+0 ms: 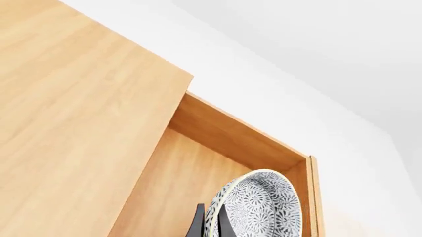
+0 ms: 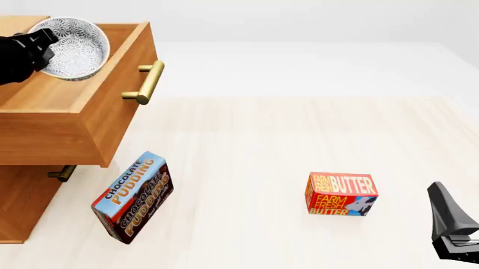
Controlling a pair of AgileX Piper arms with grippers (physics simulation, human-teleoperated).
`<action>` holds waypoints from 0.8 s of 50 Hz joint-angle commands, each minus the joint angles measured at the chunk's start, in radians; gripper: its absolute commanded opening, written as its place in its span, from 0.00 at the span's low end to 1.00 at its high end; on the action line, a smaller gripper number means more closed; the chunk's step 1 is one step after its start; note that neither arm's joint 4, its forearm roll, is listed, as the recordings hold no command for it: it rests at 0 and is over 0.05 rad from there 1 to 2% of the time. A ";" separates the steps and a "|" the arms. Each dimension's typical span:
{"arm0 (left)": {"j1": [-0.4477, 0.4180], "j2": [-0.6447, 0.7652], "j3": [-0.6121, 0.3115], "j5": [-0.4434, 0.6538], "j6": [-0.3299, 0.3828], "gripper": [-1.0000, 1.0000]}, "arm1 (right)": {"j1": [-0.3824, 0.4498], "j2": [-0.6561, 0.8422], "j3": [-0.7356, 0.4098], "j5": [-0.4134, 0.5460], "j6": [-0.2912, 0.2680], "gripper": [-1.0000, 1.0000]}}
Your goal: Put the bowl in the top drawer of the cabinet.
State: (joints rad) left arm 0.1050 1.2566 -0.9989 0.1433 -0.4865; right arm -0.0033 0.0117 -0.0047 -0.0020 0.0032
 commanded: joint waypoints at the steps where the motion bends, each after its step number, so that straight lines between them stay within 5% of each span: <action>1: 0.016 -0.006 0.005 -0.008 0.000 0.00 | 0.001 -0.002 0.001 0.000 -0.001 1.00; 40: 0.048 0.043 0.018 -0.033 0.008 0.00 | 0.001 -0.002 0.001 0.000 -0.001 1.00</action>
State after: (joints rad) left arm 0.1488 1.3123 -0.9761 0.1097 -0.4772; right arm -0.0033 0.0118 -0.0047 -0.0020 0.0032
